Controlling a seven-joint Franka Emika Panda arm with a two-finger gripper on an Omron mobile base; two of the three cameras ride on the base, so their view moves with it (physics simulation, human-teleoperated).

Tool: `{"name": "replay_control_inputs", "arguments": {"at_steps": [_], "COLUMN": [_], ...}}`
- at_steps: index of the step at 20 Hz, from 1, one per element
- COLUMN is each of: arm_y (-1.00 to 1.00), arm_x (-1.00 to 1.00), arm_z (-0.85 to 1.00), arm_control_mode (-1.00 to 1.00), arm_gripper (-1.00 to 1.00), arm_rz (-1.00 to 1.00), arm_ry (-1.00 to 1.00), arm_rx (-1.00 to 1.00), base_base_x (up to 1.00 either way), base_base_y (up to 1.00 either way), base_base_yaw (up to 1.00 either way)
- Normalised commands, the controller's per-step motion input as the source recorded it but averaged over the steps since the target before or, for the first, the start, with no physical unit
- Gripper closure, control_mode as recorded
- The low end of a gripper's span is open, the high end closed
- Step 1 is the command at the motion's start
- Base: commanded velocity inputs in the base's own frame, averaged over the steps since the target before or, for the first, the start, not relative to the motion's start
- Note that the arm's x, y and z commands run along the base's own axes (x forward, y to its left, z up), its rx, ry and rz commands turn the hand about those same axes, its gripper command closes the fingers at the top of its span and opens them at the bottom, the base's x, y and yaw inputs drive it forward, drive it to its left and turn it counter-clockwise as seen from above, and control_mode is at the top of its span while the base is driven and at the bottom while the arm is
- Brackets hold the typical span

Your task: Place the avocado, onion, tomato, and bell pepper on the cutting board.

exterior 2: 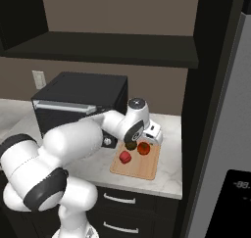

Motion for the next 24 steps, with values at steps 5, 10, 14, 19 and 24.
{"name": "replay_control_inputs", "arguments": {"at_steps": [5,10,14,19,24], "arm_y": [0.29,0.18,0.07,0.39,0.64], "arm_x": [-0.44,-0.24,-0.42,-0.51,-0.3], "arm_z": [0.44,0.15,0.0,0.01,0.02], "arm_control_mode": [-1.0,-1.0,-1.0,-1.0,-1.0], "arm_gripper": [-1.0,-1.0,-1.0,-1.0,-1.0], "arm_rz": [-0.02,-0.01,0.02,0.05,0.08], "arm_ry": [0.0,0.0,-0.08,-0.08,-0.02], "arm_rx": [-0.01,0.0,0.0,0.0,-0.01], "base_base_x": [0.0,0.0,0.0,0.0,0.0], "base_base_y": [0.0,0.0,0.0,0.0,0.0], "base_base_yaw": [0.0,0.0,0.0,0.0,0.0]}}
